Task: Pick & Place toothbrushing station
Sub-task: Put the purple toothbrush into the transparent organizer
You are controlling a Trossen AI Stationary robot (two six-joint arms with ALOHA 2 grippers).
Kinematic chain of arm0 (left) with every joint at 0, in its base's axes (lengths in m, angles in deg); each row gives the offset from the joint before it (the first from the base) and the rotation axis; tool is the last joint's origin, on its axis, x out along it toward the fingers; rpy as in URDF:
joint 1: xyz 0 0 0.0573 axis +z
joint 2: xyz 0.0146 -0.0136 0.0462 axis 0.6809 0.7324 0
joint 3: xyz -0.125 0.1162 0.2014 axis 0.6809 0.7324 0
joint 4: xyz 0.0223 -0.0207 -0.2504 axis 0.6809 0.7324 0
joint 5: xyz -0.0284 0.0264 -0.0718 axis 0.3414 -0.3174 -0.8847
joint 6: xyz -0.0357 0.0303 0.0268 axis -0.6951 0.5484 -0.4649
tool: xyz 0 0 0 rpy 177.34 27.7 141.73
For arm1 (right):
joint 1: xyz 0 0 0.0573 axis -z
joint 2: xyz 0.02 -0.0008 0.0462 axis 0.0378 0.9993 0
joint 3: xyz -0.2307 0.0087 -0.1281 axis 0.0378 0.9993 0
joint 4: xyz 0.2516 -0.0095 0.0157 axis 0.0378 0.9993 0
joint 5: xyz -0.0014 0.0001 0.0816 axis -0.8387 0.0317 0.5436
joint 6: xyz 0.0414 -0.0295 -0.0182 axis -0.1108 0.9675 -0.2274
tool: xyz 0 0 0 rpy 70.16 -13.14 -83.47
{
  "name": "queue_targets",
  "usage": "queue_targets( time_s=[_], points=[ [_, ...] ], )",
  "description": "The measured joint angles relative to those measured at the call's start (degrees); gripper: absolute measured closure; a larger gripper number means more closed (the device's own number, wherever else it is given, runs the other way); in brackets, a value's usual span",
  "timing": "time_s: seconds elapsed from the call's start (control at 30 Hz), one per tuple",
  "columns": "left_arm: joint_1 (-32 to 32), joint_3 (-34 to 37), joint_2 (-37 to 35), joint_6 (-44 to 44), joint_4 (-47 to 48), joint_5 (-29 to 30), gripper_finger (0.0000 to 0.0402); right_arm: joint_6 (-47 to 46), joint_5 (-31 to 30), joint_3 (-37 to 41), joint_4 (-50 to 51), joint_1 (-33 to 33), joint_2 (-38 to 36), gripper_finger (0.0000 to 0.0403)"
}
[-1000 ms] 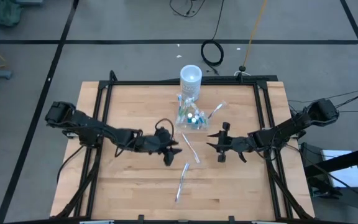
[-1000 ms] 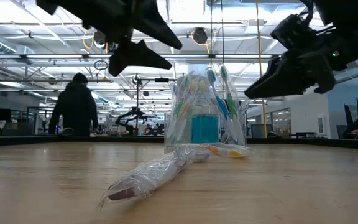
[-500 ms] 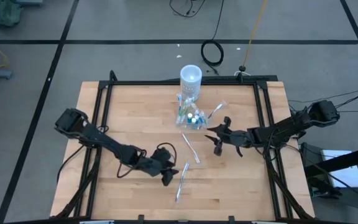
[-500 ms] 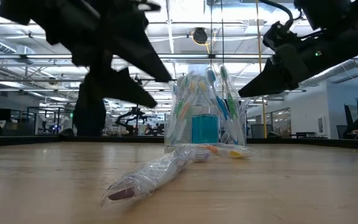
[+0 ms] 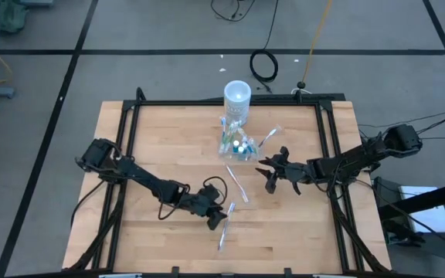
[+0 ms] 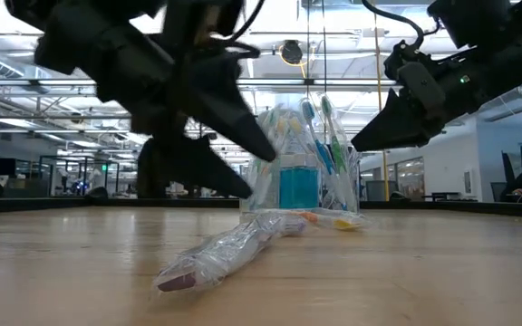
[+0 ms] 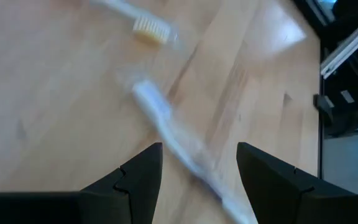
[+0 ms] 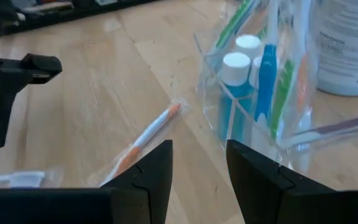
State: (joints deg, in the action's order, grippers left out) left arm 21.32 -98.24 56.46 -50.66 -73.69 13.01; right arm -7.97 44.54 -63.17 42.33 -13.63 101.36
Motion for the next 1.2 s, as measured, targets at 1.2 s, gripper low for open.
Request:
queue_targets(
  time_s=[1.2],
  points=[
    [2.5, -15.7, 8.8, 22.2, 26.2, 4.5, 0.0253, 0.4, -0.2, 8.4, -9.3, 0.0, 0.0, 0.0261]
  ],
)
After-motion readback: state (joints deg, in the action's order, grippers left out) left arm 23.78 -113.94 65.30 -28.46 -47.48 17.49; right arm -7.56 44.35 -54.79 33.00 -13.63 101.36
